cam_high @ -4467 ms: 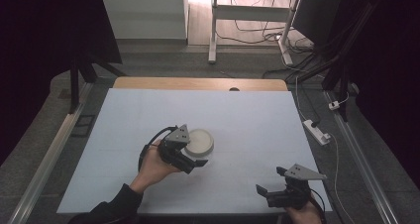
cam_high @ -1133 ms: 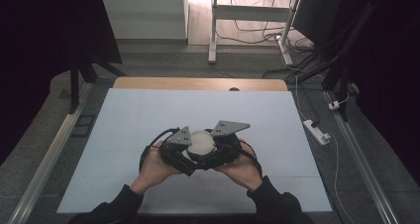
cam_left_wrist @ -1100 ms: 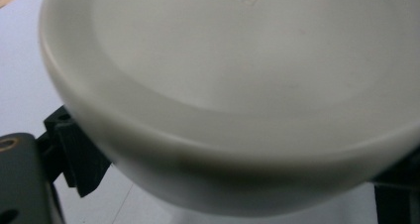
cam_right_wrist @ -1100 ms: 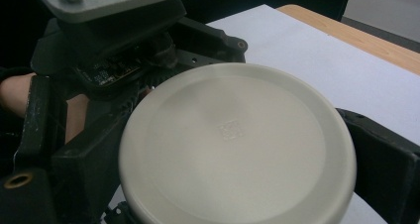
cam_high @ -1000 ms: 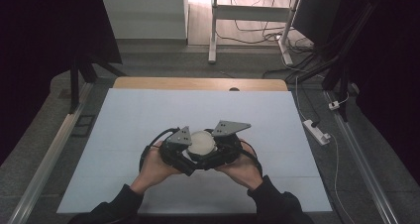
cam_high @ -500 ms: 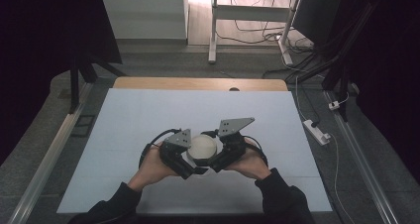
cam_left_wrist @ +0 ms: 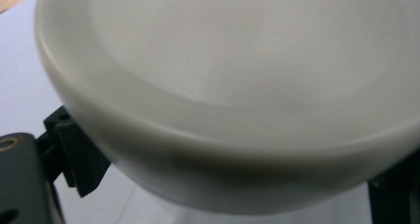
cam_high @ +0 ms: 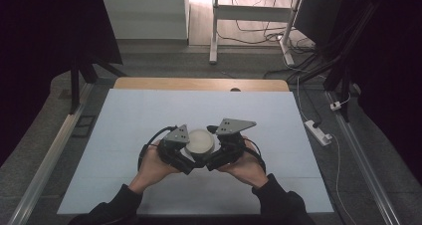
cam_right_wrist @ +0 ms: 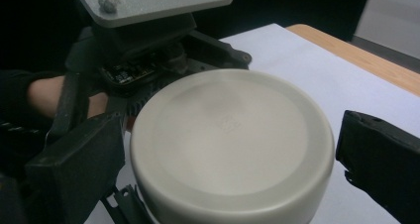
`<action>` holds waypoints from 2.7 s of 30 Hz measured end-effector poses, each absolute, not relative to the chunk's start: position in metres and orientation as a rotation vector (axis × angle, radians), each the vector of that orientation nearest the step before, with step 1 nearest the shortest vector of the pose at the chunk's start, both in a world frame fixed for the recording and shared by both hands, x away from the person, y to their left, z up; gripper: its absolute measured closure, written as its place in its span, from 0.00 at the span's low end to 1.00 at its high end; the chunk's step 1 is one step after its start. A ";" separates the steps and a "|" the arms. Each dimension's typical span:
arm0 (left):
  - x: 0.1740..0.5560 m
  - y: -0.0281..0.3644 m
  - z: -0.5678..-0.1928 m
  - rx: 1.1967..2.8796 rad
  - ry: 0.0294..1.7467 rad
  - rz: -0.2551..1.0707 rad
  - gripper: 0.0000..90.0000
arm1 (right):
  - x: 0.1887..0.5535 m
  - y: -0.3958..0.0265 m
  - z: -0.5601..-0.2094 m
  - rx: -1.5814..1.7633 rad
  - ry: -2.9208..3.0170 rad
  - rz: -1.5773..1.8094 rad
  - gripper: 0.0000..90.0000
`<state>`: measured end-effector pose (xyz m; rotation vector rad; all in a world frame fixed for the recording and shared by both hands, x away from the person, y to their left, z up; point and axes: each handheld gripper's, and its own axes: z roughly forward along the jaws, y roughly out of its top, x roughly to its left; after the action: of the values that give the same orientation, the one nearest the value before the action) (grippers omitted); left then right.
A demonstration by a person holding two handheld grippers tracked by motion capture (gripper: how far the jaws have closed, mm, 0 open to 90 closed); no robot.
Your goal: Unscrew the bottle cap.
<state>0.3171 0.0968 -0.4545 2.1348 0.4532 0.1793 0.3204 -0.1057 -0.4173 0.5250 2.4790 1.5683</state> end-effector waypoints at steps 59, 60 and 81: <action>0.316 0.096 -0.454 2.171 0.375 0.137 0.08 | 0.319 -0.106 -0.424 0.403 2.500 1.552 0.08; 0.317 0.096 -0.454 2.173 0.348 0.119 0.08 | 0.320 -0.107 -0.424 0.386 2.513 1.569 0.08; 0.313 0.095 -0.455 2.197 0.161 0.019 0.08 | 0.325 -0.119 -0.425 0.144 2.655 1.707 0.08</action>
<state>0.3134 0.0948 -0.4546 2.1966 0.1607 0.0191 0.3251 -0.1190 -0.4252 0.1442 2.6550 1.7072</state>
